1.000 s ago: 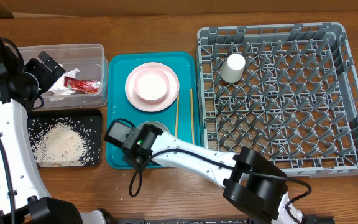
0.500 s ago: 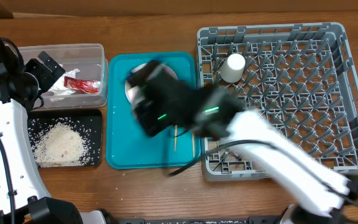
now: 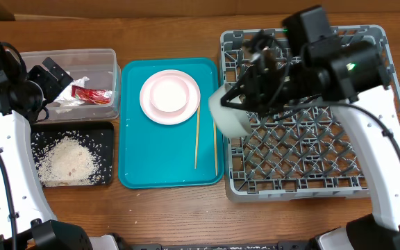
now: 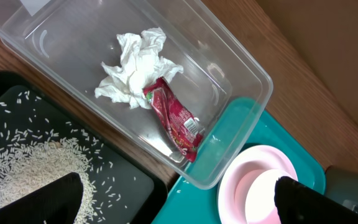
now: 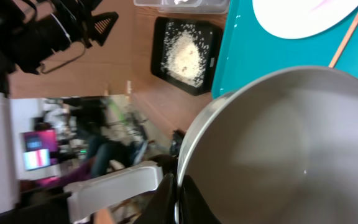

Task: Sort waste into correct bins and load items into the dishwasher
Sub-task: 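Lift the bowl with the right gripper and set it in the rack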

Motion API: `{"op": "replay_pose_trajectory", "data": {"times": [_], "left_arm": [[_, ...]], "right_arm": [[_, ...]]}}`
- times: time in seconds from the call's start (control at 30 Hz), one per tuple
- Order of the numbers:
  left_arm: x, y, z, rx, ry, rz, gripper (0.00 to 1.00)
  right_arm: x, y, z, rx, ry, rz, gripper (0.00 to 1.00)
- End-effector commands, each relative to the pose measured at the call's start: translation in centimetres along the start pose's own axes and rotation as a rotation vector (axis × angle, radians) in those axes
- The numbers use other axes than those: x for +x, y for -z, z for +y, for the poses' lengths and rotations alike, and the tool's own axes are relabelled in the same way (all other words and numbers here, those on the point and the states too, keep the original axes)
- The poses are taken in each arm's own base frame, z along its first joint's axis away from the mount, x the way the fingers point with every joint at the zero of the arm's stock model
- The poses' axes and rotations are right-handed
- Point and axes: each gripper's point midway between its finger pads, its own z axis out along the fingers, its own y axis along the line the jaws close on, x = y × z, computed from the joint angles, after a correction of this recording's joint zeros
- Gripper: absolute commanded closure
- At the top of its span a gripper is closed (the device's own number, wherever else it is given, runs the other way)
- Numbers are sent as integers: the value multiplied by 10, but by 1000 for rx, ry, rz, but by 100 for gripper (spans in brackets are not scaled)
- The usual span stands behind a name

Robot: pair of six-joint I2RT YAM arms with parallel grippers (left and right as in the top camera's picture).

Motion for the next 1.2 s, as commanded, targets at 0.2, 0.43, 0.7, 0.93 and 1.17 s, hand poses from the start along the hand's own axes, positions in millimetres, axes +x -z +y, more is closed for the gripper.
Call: {"op": "replay_pose_trajectory", "data": {"times": [0.2,0.43,0.7,0.93,1.17], "left_arm": [[-8,5,-5,17,12,-20,0],[-8,5,-5,17,12,-20,0],[-8,5,-5,17,12,-20,0],[-8,5,-5,17,12,-20,0],[-8,5,-5,16,12,-19,0]], "right_arm": [[12,8,-41,-332,-72,47,96],[36,0,-103,-481,-195,-6,96],[62,-8,-138,-610,-279,-106,96],[79,-21,-152,-610,-287,-104,96],[82,-26,-171,-512,-218,-94,92]]}}
